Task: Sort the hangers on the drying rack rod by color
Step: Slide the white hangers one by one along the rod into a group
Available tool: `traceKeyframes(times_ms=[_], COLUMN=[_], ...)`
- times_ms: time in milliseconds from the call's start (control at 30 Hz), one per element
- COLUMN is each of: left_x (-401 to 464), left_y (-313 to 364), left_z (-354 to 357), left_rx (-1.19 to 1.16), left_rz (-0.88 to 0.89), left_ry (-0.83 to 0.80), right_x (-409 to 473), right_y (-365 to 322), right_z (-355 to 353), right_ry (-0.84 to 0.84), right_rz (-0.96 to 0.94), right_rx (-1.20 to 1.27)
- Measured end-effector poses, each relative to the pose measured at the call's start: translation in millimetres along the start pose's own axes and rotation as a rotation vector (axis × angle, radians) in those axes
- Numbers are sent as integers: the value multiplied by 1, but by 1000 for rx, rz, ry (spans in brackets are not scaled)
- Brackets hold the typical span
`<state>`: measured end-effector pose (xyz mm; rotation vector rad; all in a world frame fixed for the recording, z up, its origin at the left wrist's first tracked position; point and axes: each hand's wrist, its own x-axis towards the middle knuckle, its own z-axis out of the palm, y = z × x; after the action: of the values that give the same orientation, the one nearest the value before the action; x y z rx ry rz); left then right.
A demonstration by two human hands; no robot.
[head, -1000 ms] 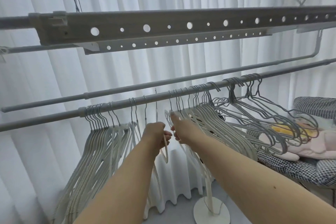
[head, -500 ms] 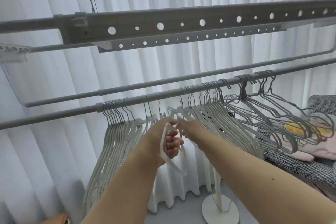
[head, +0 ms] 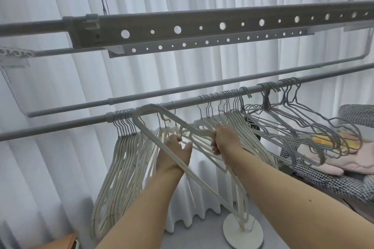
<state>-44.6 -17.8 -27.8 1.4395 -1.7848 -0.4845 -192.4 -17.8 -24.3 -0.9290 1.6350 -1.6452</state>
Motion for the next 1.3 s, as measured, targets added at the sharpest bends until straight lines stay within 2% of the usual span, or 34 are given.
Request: traceKeyframes(times_ms=[67, 133, 200, 300, 400, 500, 833, 967, 1133, 1300], left_x=[5, 8, 9, 12, 8, 7, 11, 10, 6, 8], left_y=[-1, -2, -8, -22, -24, -24, -35, -29, -19, -22], left_z=[8, 10, 11, 11, 8, 9, 7, 3, -10, -15], left_rx=[271, 427, 435, 387, 428, 543, 442, 412, 378, 364], left_rz=[-17, -44, -90, -14, -29, -16, -27, -51, -62, -66], left_ry=[7, -15, -25, 15, -13, -76, -72, -60, -55, -73], right_x=[0, 6, 12, 17, 17, 14, 9, 3, 2, 20], right_y=[1, 5, 9, 15, 16, 17, 24, 13, -14, -24], right_z=[-7, -14, -19, -25, -31, -37, -45, -27, 16, 68], right_ry=[61, 136, 228, 348, 422, 478, 610, 500, 170, -93], right_rz=[-5, 6, -3, 4, 36, 47, -28, -79, -169, -136], right_rx=[-19, -31, -99, -215, -250, -270, -298, -333, -299, -133])
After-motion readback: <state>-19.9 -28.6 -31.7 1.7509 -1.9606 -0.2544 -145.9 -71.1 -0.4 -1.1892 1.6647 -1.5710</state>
